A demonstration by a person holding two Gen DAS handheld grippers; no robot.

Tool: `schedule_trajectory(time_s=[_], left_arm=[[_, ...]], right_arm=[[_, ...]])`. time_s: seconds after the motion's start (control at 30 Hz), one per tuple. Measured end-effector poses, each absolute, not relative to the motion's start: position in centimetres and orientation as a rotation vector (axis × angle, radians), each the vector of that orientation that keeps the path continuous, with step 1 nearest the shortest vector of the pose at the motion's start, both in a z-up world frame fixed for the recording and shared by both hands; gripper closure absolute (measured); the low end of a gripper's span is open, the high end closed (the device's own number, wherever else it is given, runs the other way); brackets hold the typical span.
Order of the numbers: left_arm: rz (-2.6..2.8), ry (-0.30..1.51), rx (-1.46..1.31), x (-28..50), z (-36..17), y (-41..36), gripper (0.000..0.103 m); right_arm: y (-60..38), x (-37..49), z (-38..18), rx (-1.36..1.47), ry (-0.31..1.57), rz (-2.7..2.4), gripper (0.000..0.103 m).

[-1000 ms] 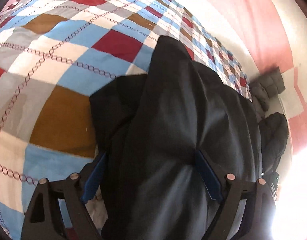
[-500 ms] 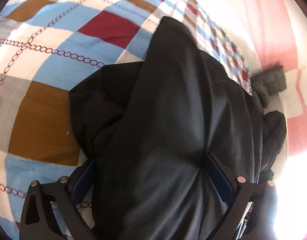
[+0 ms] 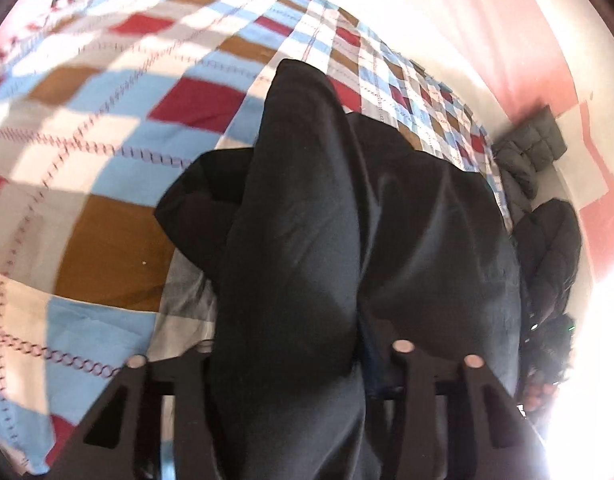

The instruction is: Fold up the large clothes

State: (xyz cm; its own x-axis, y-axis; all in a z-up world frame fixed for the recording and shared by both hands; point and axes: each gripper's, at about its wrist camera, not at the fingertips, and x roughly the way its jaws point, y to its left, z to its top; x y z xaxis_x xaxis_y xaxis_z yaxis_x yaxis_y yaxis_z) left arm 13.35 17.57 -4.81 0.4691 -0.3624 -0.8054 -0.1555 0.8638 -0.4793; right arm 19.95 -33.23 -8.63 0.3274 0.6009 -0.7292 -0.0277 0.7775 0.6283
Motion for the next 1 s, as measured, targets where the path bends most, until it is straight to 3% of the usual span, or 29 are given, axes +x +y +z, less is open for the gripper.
schedule_trajectory(time_s=[0.13,0.43,1.0], left_arm=[[-0.110,1.064,-0.509,12.7,-1.9,17.4,0.071],[-0.157,0.934,-0.490,12.0,4.4,18.6,0.074],[-0.065,0.800,-0.457,20.9,9.7,27.9,0.074]], right_arm=[[-32.6,19.3,-5.4,0.533,1.119,0.422,0.065],[-31.5,18.8,1.8,0.472,0.988,0.479,0.067],[-20.6,28.8,5.2,0.427,0.920,0.584,0.067]])
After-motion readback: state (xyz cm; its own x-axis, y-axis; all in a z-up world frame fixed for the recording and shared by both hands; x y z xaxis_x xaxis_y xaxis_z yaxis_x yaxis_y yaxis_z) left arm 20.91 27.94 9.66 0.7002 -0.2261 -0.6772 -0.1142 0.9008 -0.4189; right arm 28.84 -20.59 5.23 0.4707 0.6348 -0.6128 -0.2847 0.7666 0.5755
